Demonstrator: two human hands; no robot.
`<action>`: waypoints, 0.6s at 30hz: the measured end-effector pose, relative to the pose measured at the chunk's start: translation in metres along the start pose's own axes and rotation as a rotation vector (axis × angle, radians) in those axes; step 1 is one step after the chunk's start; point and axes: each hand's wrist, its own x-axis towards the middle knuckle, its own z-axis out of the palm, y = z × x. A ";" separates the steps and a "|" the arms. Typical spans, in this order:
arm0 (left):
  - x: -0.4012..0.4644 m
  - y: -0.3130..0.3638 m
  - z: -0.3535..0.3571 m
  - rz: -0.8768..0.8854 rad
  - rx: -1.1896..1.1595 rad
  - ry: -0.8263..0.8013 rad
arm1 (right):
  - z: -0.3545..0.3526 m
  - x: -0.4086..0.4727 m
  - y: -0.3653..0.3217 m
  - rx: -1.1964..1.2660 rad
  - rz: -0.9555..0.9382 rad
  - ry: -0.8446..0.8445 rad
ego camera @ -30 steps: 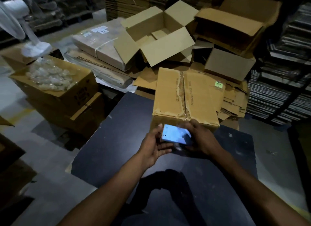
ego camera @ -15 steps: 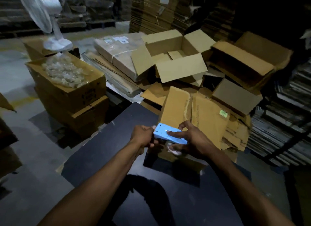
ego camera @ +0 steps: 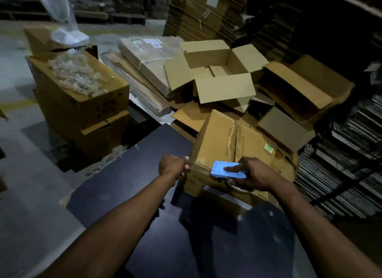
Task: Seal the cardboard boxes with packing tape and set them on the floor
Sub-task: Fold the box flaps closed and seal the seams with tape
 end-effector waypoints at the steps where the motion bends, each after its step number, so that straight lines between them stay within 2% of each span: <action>1: 0.002 -0.002 0.001 0.006 -0.007 0.012 | 0.001 0.001 -0.001 -0.001 0.000 -0.006; 11: 0.029 -0.021 0.004 -0.014 0.002 0.029 | 0.013 0.027 -0.005 -0.032 0.024 -0.095; 18: 0.037 -0.038 0.009 -0.064 -0.001 0.000 | 0.017 0.033 -0.002 0.038 0.057 -0.073</action>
